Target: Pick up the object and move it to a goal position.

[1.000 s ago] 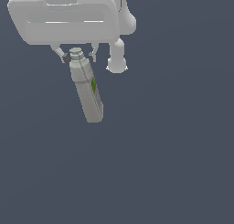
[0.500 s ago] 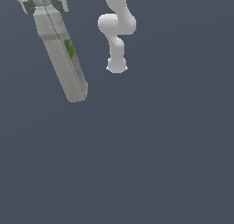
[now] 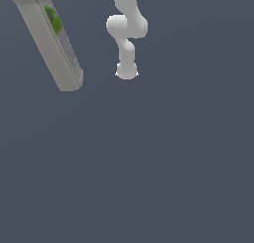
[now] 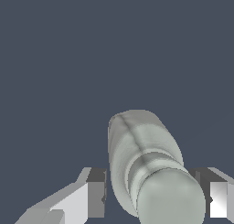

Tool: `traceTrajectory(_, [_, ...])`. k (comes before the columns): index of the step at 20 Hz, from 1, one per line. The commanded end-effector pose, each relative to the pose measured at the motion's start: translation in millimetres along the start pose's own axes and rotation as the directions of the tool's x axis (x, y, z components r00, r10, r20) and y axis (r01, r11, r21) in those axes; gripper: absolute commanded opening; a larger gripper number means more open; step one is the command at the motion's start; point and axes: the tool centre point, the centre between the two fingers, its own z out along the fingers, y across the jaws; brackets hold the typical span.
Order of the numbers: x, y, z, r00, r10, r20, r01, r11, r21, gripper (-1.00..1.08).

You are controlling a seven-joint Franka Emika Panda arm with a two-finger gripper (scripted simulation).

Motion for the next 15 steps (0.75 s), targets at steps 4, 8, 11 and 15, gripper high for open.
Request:
traceTrajectory(4, [-3,6,-21,1.000,-0.007,-0.016,0.007,1.000,-0.003,-1.00])
traceTrajectory(8, [-3,9,-26,1.000,-0.009,-0.017,0.009,1.000,-0.003,-1.00])
traceTrajectory(11, [-3,10,-28,1.000,-0.009,-0.018,0.009,1.000,-0.003,-1.00])
traceTrajectory(15, [-3,10,-28,1.000,-0.010,-0.018,0.009,1.000,-0.003,-1.00])
